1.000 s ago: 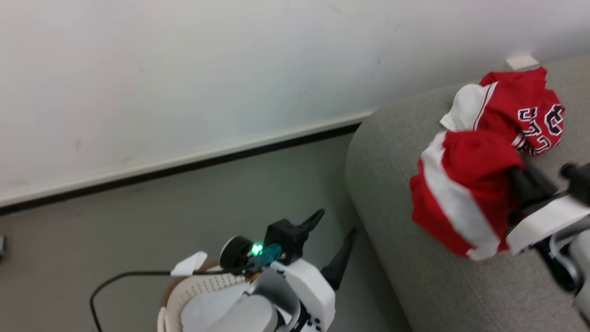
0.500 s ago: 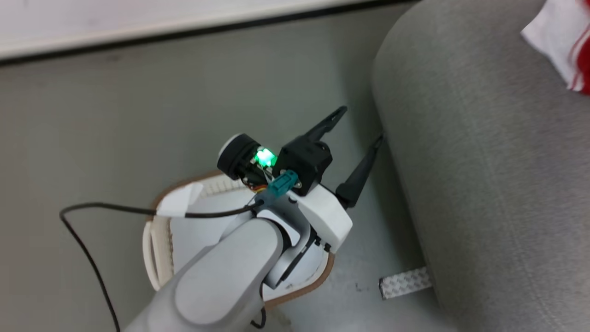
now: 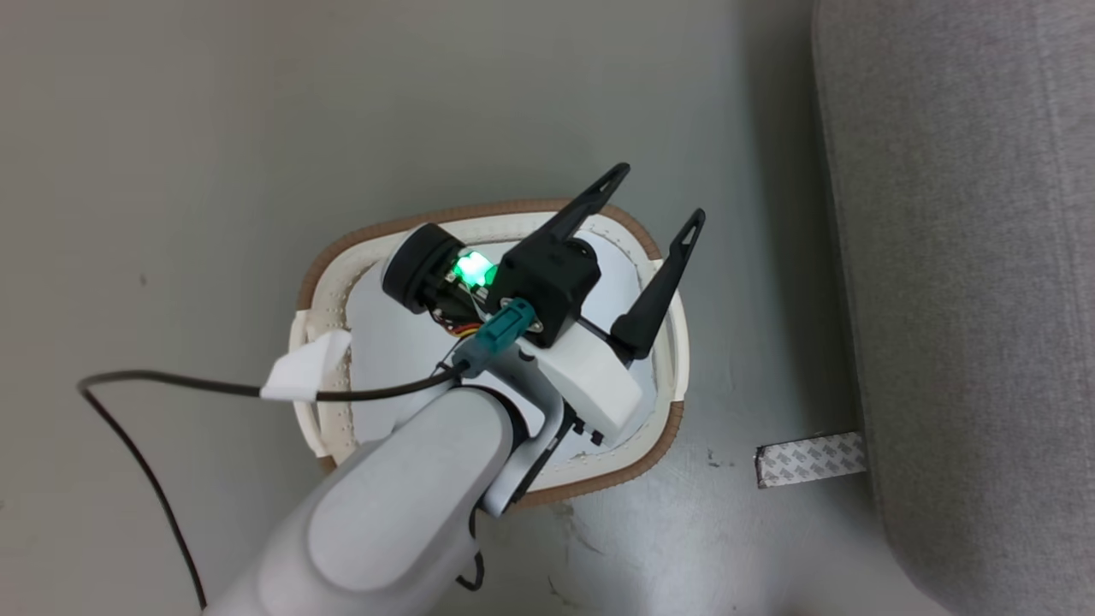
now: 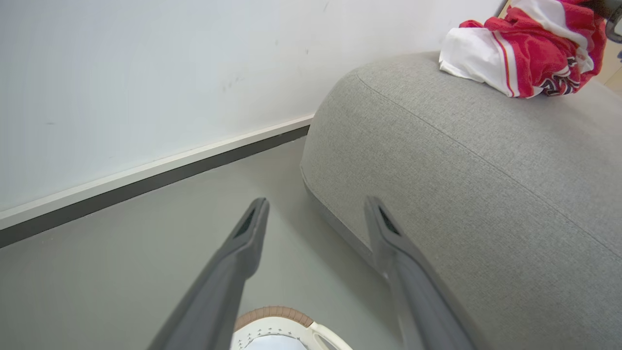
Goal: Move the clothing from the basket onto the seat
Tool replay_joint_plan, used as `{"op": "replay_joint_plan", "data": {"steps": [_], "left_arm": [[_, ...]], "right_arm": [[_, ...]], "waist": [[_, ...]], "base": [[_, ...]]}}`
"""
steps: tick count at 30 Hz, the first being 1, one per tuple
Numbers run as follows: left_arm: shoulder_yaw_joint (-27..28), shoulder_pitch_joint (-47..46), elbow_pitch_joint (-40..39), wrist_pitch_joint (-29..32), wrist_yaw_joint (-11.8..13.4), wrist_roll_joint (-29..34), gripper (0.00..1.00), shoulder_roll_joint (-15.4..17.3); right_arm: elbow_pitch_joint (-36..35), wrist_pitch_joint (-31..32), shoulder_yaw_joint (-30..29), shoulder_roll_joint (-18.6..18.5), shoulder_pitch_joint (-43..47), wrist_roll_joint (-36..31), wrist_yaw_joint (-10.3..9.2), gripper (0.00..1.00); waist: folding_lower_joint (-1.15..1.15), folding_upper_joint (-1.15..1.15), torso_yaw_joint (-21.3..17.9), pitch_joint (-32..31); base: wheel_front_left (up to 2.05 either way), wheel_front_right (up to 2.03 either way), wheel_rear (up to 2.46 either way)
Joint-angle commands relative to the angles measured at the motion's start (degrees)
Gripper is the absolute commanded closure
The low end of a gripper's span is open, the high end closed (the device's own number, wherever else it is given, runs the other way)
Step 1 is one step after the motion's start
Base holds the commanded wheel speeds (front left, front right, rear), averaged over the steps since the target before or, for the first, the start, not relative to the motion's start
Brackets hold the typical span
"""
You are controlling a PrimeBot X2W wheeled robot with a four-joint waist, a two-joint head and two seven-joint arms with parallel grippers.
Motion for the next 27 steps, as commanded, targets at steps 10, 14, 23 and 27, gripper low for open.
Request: {"op": "replay_joint_plan", "data": {"steps": [10, 14, 23, 27], "left_arm": [[1.4, 0.4, 2.0, -2.7, 0.9, -0.1, 0.0, 1.8], [2.4, 1.9, 2.9, -4.0, 1.5, -1.2, 0.0, 2.5], [5.1, 8.3, 6.3, -8.7, 3.5, -4.5, 0.0, 3.7], [6.6, 12.0, 7.8, -11.0, 4.5, -6.9, 0.0, 3.6]], "right_arm": [[0.2, -0.2, -3.8, 6.6, 6.0, -5.9, -0.15, 0.0], [-4.1, -0.2, -1.9, 8.6, 9.9, -5.8, -0.15, 0.0], [-19.2, -0.2, 3.8, 12.3, 22.3, -5.8, -0.15, 0.0], [-25.8, -0.2, 5.7, 14.5, 28.4, -5.8, -0.15, 0.0]], "waist": [[-0.02, 0.0, -0.6, -2.8], [-0.02, 0.0, -1.4, -6.2], [-0.02, 0.0, -1.1, -17.1], [-0.02, 0.0, 0.3, -22.4]], "base": [[0.0, 0.0, 0.0], [0.0, 0.0, 0.0], [0.0, 0.0, 0.0], [0.0, 0.0, 0.0]]}}
